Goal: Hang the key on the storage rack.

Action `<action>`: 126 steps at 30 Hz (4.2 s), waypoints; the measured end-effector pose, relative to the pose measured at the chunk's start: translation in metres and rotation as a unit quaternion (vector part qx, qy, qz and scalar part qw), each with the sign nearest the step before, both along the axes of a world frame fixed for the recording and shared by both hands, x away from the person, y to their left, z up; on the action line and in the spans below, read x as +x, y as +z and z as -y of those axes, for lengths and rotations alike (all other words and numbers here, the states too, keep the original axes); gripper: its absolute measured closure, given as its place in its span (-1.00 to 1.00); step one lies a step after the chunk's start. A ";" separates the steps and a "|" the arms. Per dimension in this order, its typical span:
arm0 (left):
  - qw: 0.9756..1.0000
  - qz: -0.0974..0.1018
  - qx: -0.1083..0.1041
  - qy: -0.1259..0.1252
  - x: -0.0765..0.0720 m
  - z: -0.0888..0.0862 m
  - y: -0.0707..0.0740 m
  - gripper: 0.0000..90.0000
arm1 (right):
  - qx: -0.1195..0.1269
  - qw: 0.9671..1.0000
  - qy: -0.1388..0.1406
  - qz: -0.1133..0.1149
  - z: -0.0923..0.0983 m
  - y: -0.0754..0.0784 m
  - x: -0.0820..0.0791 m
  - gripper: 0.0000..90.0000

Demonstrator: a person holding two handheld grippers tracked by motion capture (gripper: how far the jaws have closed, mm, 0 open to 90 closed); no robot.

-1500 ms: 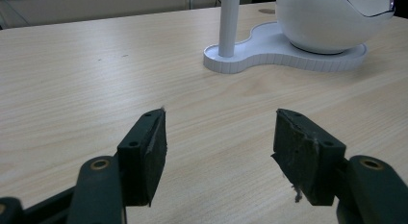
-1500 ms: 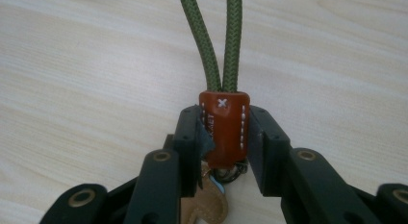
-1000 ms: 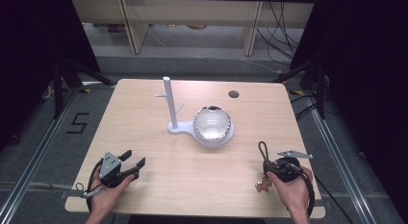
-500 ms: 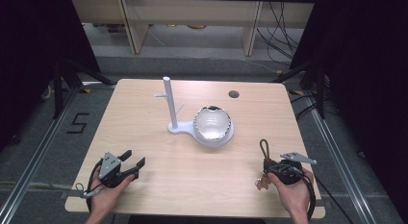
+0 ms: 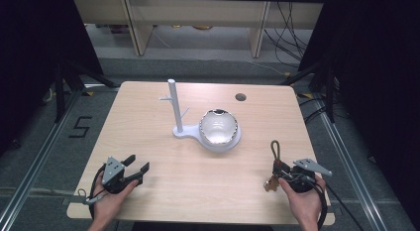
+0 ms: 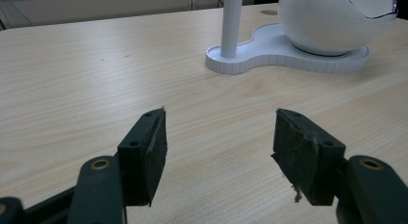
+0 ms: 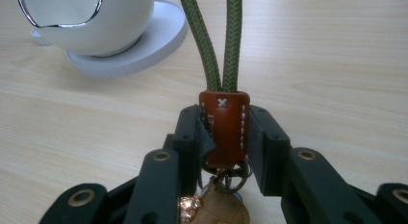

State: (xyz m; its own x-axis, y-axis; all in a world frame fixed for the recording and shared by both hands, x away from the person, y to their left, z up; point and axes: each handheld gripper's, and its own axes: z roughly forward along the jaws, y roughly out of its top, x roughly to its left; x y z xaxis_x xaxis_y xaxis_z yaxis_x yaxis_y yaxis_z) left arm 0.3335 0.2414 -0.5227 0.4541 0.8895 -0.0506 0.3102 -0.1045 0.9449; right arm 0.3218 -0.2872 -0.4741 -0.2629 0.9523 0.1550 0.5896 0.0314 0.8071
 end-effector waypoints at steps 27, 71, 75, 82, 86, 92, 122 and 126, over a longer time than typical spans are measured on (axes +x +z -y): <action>1.000 0.000 -0.004 0.003 0.000 0.000 0.000 -0.20 | 0.015 0.997 -0.010 0.080 -0.006 0.015 -0.007 0.52; 1.000 0.001 -0.006 0.004 0.000 -0.001 0.000 -0.21 | 0.040 0.983 0.057 0.171 -0.054 0.045 -0.007 0.52; 1.000 0.001 -0.005 0.004 0.000 -0.001 0.000 -0.21 | 0.038 0.982 0.066 0.172 -0.059 0.047 -0.007 0.52; 1.000 0.001 -0.005 0.004 -0.001 -0.001 0.000 -0.21 | 0.030 0.981 0.078 0.173 -0.066 0.045 -0.007 0.52; 1.000 0.001 -0.004 0.004 -0.001 0.000 0.000 -0.21 | 0.038 0.981 0.083 0.172 -0.071 0.044 -0.007 0.52; 1.000 0.002 -0.004 0.005 -0.001 0.000 0.000 -0.21 | 0.047 0.979 0.097 0.174 -0.080 0.044 -0.007 0.52; 1.000 0.002 -0.004 0.004 0.000 0.000 0.000 -0.21 | 0.048 0.966 0.148 0.205 -0.121 0.049 -0.005 0.52; 1.000 0.002 -0.004 0.004 -0.001 0.000 0.000 -0.21 | 0.057 0.968 0.149 0.192 -0.127 0.049 -0.006 0.52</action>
State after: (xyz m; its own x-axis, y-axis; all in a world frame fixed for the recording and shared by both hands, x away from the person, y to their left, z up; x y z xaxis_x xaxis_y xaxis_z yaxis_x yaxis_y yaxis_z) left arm 0.3330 0.2417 -0.5227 0.4475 0.8925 -0.0560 0.3078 -0.0950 0.9467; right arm 0.3153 -0.1607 -0.4248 -0.5826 0.8077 0.0907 0.2236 0.0520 0.9733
